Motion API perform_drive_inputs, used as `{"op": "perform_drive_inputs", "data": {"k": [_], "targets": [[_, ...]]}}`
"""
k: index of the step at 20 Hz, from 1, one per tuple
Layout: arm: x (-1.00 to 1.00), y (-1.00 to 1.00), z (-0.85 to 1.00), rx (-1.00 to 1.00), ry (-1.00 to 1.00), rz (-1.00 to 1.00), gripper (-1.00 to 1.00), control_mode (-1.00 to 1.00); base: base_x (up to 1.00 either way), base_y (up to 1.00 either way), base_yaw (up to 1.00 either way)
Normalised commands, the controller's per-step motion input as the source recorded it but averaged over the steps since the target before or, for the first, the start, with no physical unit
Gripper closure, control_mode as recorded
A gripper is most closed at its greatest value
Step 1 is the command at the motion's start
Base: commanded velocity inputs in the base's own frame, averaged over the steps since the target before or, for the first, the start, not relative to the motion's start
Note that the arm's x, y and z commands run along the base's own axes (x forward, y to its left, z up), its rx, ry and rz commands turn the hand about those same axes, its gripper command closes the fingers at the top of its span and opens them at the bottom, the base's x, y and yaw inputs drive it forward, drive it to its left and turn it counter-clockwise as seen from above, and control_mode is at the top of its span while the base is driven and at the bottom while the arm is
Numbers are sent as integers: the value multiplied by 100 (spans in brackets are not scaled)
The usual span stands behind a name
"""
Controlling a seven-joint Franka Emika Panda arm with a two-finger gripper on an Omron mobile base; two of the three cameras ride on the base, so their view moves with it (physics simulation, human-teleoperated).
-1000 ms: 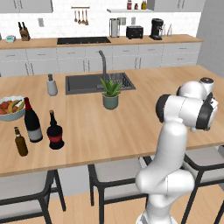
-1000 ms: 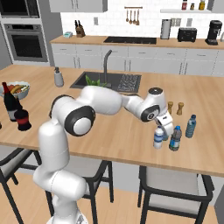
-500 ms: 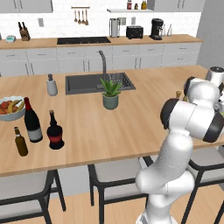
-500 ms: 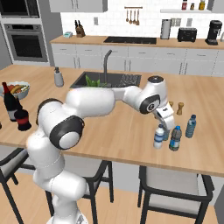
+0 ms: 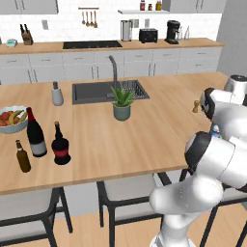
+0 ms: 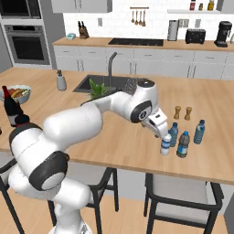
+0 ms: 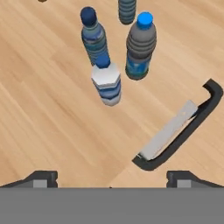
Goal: Move the plastic bottles in the middle to the plastics group, and the glass bottles in the middle to the glass group.
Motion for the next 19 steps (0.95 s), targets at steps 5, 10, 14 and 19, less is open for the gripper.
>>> {"op": "perform_drive_inputs", "data": {"k": [5,10,14,19], "targets": [[-88,76,2,0,-4,31,-100,-100,0,0,0],[-84,68,11,0,-11,31,-100,-100,0,0,0],[-53,53,28,0,-26,24,-100,-100,0,0,0],[-25,36,42,0,-30,17,-100,-100,0,0,0]]}}
